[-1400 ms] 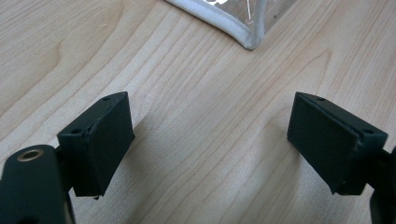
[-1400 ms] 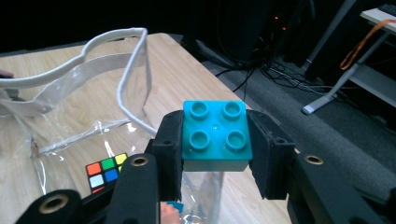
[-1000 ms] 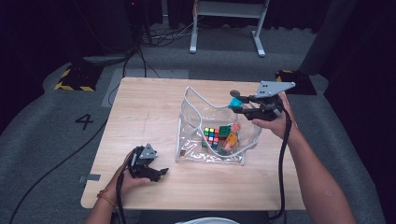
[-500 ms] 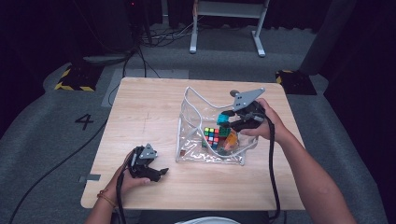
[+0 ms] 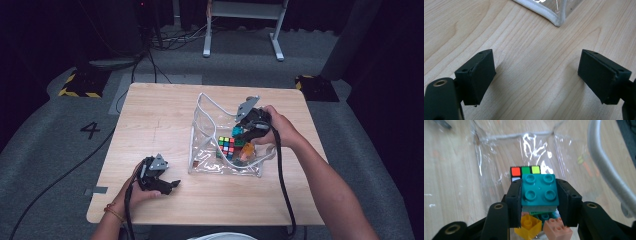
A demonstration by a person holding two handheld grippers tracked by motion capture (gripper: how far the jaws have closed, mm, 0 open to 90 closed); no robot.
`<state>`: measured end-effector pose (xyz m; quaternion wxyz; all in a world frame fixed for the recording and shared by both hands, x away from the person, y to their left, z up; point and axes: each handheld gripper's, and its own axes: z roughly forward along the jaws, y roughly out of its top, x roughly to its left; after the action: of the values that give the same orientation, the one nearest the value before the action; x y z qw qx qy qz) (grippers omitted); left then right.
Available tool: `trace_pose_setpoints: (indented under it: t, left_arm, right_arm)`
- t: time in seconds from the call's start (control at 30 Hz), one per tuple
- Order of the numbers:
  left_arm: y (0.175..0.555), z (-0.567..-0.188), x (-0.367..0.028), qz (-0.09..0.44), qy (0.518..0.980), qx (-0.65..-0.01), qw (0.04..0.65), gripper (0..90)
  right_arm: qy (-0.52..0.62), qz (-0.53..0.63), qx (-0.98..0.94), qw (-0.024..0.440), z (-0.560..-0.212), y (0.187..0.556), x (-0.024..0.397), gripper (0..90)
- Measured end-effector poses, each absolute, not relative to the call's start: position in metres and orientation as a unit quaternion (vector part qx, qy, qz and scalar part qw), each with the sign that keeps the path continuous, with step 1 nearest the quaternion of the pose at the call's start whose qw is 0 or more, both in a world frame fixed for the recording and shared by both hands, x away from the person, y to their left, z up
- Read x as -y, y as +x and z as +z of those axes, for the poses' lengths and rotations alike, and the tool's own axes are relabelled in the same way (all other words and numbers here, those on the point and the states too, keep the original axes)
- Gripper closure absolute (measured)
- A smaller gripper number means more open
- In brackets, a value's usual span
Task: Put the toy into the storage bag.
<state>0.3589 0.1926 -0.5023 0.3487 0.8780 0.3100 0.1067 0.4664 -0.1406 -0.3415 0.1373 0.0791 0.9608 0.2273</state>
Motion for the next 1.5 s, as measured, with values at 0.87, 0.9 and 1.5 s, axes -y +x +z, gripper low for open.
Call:
trace_pose_setpoints:
  t: [0.87,0.9,1.5]
  left_arm:
    - [0.359,-0.502,-0.193,0.107,0.878,-0.31,0.349,14.4]
    - [0.359,-0.502,-0.193,0.107,0.878,-0.31,0.349,14.4]
    - [0.359,-0.502,-0.193,0.107,0.878,-0.31,0.349,14.4]
  right_arm:
    - [0.124,0.168,-0.971,0.115,-0.351,0.472,0.174,55.1]
    - [0.129,0.176,-0.969,0.115,-0.35,0.471,0.176,53.0]
    - [0.16,0.357,-0.9,0.189,-0.322,0.437,0.215,33.8]
